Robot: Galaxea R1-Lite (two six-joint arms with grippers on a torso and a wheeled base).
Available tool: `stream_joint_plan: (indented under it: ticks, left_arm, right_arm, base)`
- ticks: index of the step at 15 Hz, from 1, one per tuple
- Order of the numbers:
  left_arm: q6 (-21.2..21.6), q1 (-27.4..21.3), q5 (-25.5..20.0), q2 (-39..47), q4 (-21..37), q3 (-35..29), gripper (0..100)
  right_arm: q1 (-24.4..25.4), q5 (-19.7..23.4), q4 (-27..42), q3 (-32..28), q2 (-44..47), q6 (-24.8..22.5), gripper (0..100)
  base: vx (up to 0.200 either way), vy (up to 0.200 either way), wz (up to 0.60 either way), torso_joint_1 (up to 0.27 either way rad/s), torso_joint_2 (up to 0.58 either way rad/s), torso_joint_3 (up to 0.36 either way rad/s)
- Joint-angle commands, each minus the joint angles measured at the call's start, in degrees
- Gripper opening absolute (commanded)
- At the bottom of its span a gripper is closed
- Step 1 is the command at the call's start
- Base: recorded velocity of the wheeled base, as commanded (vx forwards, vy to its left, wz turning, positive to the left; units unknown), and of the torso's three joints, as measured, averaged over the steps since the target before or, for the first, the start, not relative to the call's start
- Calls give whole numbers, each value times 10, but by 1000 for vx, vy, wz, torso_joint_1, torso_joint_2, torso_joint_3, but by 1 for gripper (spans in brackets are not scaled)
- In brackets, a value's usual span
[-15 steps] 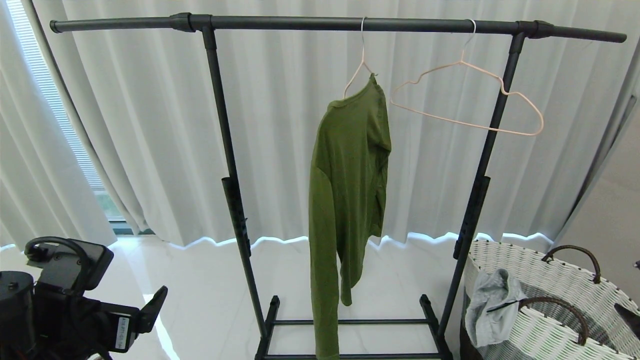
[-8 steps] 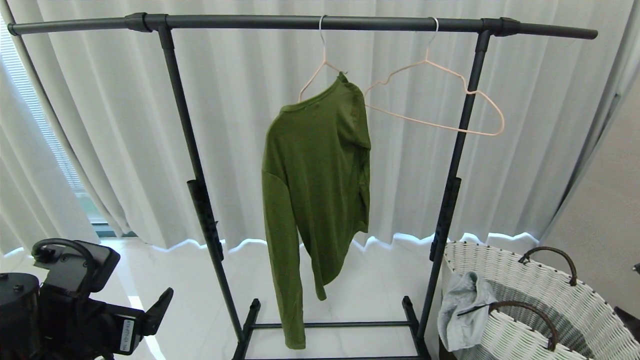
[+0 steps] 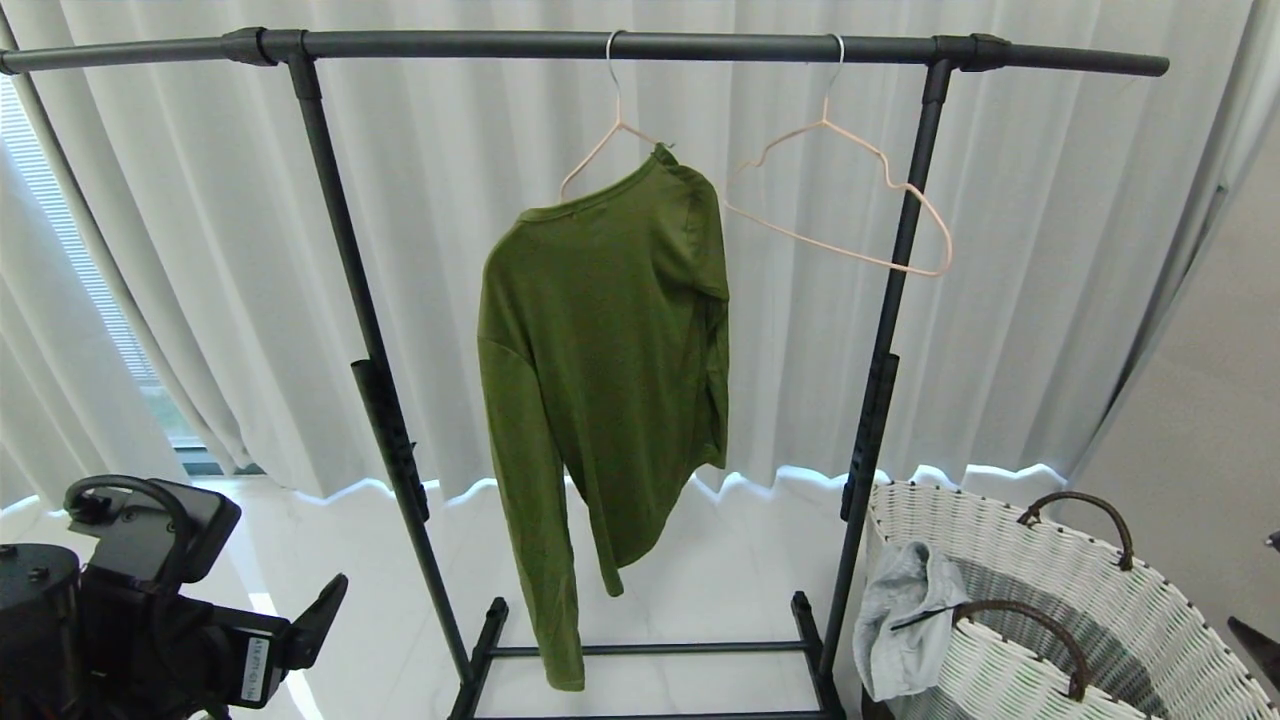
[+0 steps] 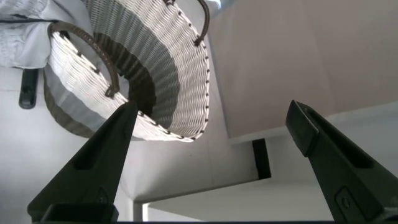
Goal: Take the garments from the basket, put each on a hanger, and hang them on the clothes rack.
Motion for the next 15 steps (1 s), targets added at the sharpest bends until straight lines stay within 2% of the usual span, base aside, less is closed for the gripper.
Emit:
stream_joint_plan:
  ticks: [1, 4, 9, 10, 12, 15]
  left_arm:
    - [0, 0, 0, 0, 0, -2, 100]
    - [1, 0, 0, 1, 0, -3, 100]
    - [1, 0, -1, 3, 0, -2, 100]
    - [1, 0, -1, 6, 0, -2, 100]
    - [1, -1, -2, 11, 0, -3, 100]
    - [1, -8, -2, 12, 0, -2, 100]
  right_arm:
    - [0, 0, 1, 3, 1, 0, 100]
    - [1, 6, 0, 3, 18, 3, 100]
    - [2, 74, -5, 1, 97, 13, 100]
    - [4, 92, -19, 1, 126, 22, 100]
    - [12, 129, -75, 2, 205, 46, 100]
    - [27, 143, -191, 1, 351, 60, 100]
  base:
    - [200, 0, 0, 2, 2, 17]
    - [200, 0, 0, 1, 4, 6]
    - [200, 0, 0, 2, 1, 0]
    - [200, 0, 0, -2, 2, 7]
    - [0, 0, 0, 0, 0, 0]
    - [0, 0, 0, 0, 0, 0]
